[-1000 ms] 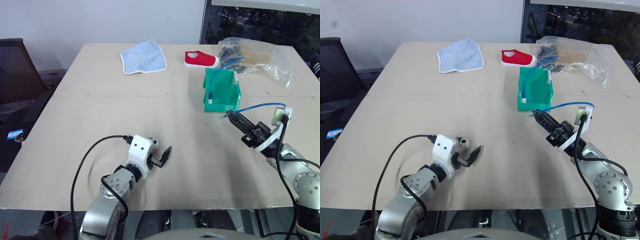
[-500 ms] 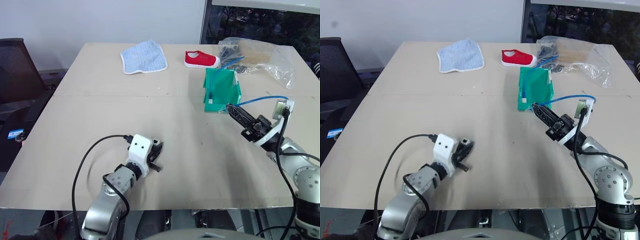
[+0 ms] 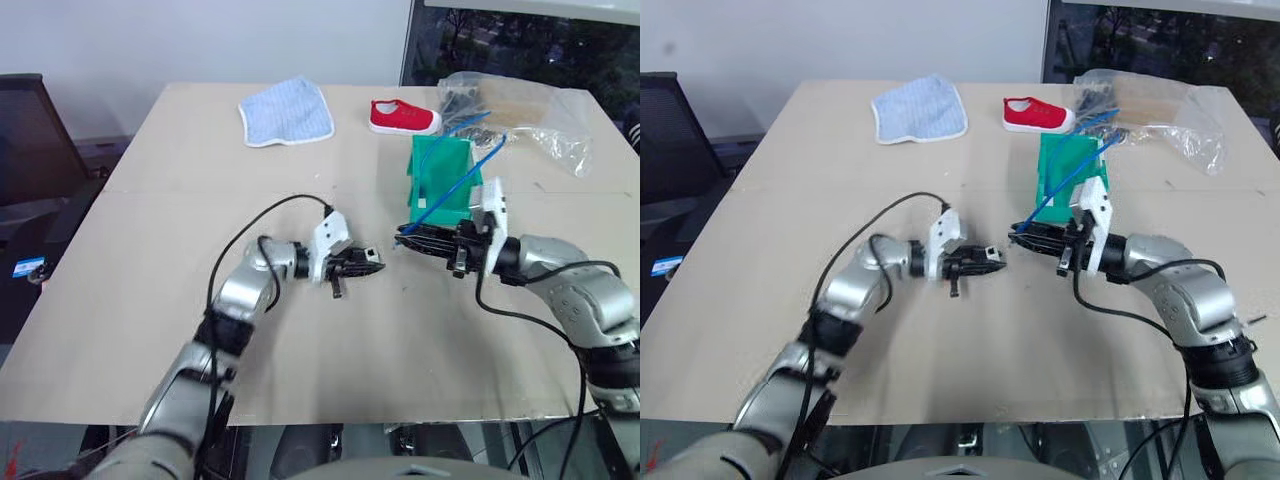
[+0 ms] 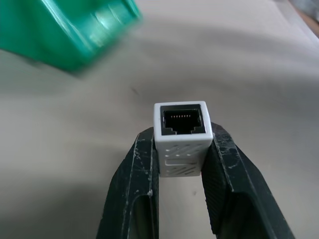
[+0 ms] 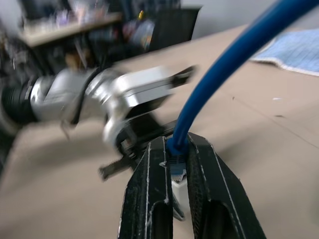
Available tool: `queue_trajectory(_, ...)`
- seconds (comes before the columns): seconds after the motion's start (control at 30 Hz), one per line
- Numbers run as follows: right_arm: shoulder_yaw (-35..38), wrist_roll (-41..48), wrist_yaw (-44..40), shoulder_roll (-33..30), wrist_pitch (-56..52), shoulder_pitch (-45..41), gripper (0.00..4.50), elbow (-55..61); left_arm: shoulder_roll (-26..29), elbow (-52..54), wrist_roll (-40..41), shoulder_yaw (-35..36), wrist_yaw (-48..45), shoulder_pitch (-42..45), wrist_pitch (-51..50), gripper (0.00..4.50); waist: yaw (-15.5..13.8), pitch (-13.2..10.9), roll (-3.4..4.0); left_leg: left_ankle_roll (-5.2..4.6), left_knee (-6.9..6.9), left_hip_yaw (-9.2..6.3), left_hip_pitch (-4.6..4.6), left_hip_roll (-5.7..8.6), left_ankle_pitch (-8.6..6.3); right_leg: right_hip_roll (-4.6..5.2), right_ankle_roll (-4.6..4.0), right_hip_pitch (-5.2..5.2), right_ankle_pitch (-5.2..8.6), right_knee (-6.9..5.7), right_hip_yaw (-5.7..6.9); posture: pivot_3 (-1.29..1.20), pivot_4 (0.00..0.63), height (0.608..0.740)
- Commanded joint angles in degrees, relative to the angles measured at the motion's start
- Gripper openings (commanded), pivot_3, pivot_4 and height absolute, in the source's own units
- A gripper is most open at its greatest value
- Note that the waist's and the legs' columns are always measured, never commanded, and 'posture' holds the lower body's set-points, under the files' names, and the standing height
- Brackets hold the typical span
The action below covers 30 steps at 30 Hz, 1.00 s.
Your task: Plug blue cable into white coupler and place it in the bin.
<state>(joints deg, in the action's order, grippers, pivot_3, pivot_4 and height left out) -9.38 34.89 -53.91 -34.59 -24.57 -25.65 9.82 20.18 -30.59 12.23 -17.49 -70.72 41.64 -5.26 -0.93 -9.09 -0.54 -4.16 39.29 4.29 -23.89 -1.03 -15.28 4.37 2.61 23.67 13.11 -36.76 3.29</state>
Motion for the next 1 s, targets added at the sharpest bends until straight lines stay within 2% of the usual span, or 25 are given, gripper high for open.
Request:
queue_trajectory(0.03, -0.3, -4.0, -2.8, 0.8, 4.6, -1.3, 0.00, -2.0, -2.3, -9.9, -2.8, -1.4, -6.2, 4.9, 8.6, 0.57, 0.2, 0.0, 0.00, 0.00, 0.00, 0.01, 0.00, -0.01, 0.00, 0.00, 0.00, 0.00, 0.00, 0.01, -0.02, 0.00, 0.150, 0.740)
queue_trajectory(0.2, -2.3, -10.1, -4.5, 2.0, 8.5, -2.2, 0.00, -5.4, -6.1, -23.5, -7.9, -2.4, -9.0, 11.5, 17.8, 0.57, 0.2, 0.0, -0.05, 0.02, 0.00, 0.03, -0.02, -0.10, 0.01, 0.06, 0.07, 0.01, 0.02, 0.02, -0.03, 0.00, 0.150, 0.740)
queue_trajectory(0.37, -2.7, -13.5, -5.1, 3.3, 9.7, -2.4, 0.00, -8.4, -8.0, -30.2, -10.7, -1.7, -9.0, 14.5, 22.7, 0.57, 0.1, 0.0, -0.06, -0.04, 0.03, 0.00, -0.01, -0.15, -0.03, 0.08, 0.07, 0.01, 0.01, -0.05, -0.01, 0.00, 0.150, 0.740)
queue_trajectory(1.0, -3.5, -18.8, -10.1, 3.0, 13.3, -3.4, 0.00, -14.7, -8.7, -33.9, -14.7, 0.3, -9.9, 15.5, 26.8, 0.57, 0.2, 0.0, -0.05, -0.19, 0.13, -0.01, 0.08, -0.15, -0.11, 0.14, 0.14, -0.08, -0.05, -0.14, -0.01, 0.00, 0.150, 0.740)
